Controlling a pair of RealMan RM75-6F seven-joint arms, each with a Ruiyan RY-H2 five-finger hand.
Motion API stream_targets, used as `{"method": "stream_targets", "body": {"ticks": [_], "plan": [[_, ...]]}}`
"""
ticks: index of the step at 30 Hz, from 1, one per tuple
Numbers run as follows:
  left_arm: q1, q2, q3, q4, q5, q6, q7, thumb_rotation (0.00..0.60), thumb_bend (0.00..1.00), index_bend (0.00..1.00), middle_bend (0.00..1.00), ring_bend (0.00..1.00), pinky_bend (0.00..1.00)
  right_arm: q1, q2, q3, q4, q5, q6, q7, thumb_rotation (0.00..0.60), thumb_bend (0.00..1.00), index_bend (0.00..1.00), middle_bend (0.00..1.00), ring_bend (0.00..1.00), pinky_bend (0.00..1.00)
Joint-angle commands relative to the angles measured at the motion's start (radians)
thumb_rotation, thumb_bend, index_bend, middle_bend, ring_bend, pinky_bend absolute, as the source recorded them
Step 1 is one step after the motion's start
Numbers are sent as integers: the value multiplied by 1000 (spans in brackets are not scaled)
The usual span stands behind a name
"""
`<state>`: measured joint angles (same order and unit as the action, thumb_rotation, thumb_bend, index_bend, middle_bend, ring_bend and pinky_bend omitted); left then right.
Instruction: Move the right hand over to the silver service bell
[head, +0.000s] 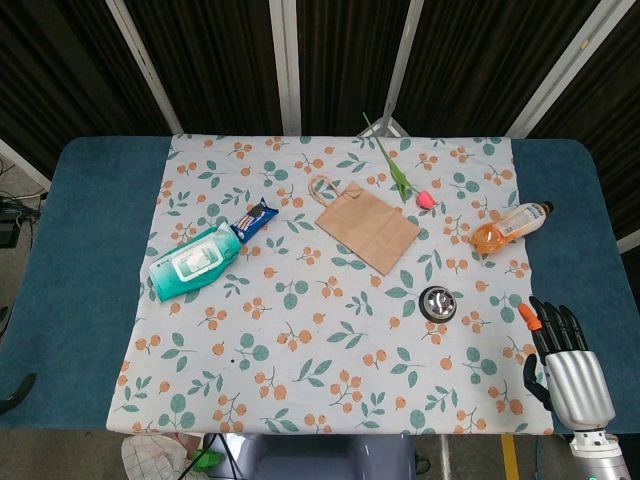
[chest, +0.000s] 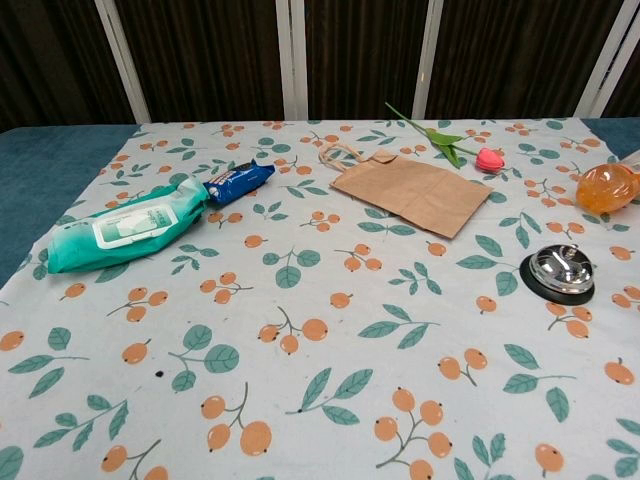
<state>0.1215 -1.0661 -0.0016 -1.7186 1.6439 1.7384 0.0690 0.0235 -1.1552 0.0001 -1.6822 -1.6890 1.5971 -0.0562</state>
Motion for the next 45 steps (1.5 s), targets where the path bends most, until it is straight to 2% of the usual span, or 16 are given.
{"method": "stream_targets", "body": {"ticks": [1, 27, 30, 40, 45], "plan": [[1, 0, 0, 1, 2, 2, 0, 600, 334, 53, 0, 0, 102, -1, 0, 0, 0, -1, 1, 1, 600, 785, 0, 0, 0, 0], [4, -4, 2, -5, 3, 5, 10, 600, 334, 53, 0, 0, 102, 17, -10, 0, -6, -1, -30, 13, 600, 785, 0, 0, 0, 0], [4, -5, 0, -6, -1, 5, 11, 600, 335, 53, 0, 0, 102, 42, -16, 9, -5, 10, -69, 24, 600, 785, 0, 0, 0, 0], [3, -8, -1, -11, -2, 2, 24, 600, 334, 53, 0, 0, 102, 189, -27, 80, -29, 118, -295, 17, 600, 785, 0, 0, 0, 0], [3, -7, -7, -12, -15, 2, 14, 600, 334, 53, 0, 0, 102, 252, -90, 117, 18, 159, -359, 48, 600, 785, 0, 0, 0, 0]]}}
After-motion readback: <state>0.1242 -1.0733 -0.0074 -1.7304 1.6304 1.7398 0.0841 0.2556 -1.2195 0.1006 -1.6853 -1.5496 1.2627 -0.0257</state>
